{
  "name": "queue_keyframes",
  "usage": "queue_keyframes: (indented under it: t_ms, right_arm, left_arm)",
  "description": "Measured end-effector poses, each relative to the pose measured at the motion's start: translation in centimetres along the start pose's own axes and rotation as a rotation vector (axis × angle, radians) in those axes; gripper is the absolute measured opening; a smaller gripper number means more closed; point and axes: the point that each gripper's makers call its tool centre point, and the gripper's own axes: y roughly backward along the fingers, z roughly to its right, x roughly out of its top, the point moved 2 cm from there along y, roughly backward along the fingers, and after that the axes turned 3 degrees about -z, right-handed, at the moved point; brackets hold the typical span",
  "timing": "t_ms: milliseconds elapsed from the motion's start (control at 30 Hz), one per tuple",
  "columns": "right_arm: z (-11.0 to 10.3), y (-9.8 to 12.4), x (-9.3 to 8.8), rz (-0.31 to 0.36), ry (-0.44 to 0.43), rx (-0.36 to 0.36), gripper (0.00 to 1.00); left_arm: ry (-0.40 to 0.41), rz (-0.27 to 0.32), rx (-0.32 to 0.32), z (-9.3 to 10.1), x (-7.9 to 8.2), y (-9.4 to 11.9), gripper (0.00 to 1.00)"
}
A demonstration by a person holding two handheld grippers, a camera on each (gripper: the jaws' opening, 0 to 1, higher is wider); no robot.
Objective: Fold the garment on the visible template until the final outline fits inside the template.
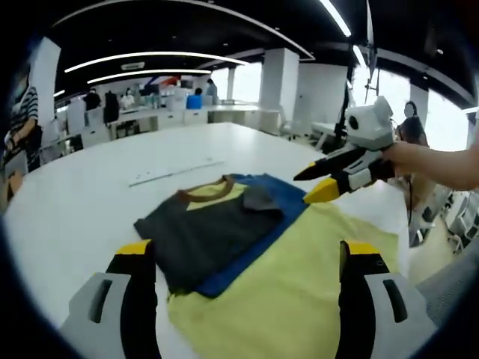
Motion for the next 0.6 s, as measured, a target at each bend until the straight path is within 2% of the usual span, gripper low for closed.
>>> queue_keyframes:
  t_ms: [167, 233, 600]
  right_arm:
    - [0.2, -1.8, 0.5, 0.011, -0.005, -0.005, 0.38]
    - [0.2, -2.5, 0.8, 0.020, 0.019, -0.007, 0.37]
    - [0.7, -6.5, 0.3, -0.014, 0.041, -0.034, 0.26]
  left_arm:
    - [-0.004, 0.004, 0.003, 0.1, -0.4, 0.8, 0.99]
    - [0.002, -0.008, 0.012, -0.1, -0.9, 1.0, 0.99]
    - [0.020, -0.014, 0.044, -0.8, -2.0, 2.6, 0.99]
